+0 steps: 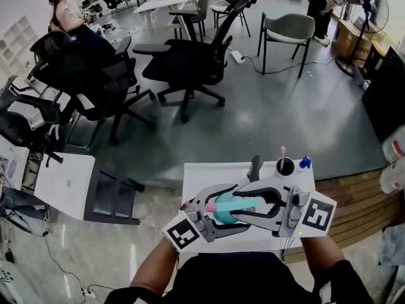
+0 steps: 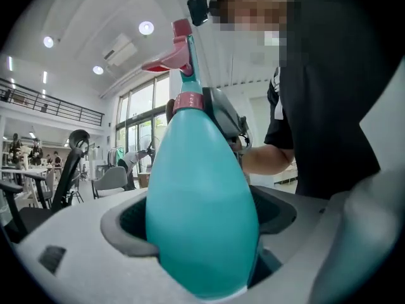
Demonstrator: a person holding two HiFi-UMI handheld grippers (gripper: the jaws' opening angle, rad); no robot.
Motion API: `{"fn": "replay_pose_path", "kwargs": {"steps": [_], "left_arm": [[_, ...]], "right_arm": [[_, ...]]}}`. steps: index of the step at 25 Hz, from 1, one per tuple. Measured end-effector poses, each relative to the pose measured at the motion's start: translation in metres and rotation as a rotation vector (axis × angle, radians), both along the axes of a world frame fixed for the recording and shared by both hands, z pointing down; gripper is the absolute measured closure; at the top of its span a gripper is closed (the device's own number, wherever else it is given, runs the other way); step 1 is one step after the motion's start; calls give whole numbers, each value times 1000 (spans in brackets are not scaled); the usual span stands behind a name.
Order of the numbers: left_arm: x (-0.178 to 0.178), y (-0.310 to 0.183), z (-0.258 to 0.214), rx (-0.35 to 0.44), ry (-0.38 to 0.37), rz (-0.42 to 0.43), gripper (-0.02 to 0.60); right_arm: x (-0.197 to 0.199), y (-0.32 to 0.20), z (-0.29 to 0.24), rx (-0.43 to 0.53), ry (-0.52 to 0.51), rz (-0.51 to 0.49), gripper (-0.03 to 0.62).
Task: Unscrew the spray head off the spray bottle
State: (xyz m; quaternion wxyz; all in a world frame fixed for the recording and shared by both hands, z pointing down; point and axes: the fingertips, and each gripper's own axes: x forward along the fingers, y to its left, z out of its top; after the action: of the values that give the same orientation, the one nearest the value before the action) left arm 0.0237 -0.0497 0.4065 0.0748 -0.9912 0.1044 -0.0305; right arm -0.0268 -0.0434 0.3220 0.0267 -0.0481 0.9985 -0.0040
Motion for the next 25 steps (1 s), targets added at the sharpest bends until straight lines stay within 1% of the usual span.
{"fn": "replay_pose_path", "kwargs": {"steps": [2,5,6,8,11,13,15,20,21,23,25], "left_arm": [[-1,-3,2,-43,10,-27,126],[-7,-21,12,-88,-8,-146,126],[-10,-28,18,-90,-19,-192,127],[-17,-38,27,-69,-52,-264,127],[-21,-46,30,-41,-103,-330,127],[-21,-48,32,-32,-122,-350,127],[-20,-47,33,-20,-136,-358,127],[-17,-45,34,6,-160,-357,127],[-17,-45,35,7,-164,-360,127],[-19,-45,40,2,-172,-375,127],[-21,-45,43,-2,-174,-385,126]], "right_arm": [[1,-3,-1,22,-10,19,451],[2,-15,3,85,-5,137,445],[3,-18,6,96,8,176,437],[4,-25,11,95,24,243,407],[4,-33,11,87,19,333,388],[3,-38,8,89,15,375,385],[1,-40,7,87,17,396,377],[-7,-38,12,81,64,393,368],[-8,-38,14,83,73,394,372],[-8,-38,15,83,79,398,413],[-7,-38,14,81,75,398,424]]}}
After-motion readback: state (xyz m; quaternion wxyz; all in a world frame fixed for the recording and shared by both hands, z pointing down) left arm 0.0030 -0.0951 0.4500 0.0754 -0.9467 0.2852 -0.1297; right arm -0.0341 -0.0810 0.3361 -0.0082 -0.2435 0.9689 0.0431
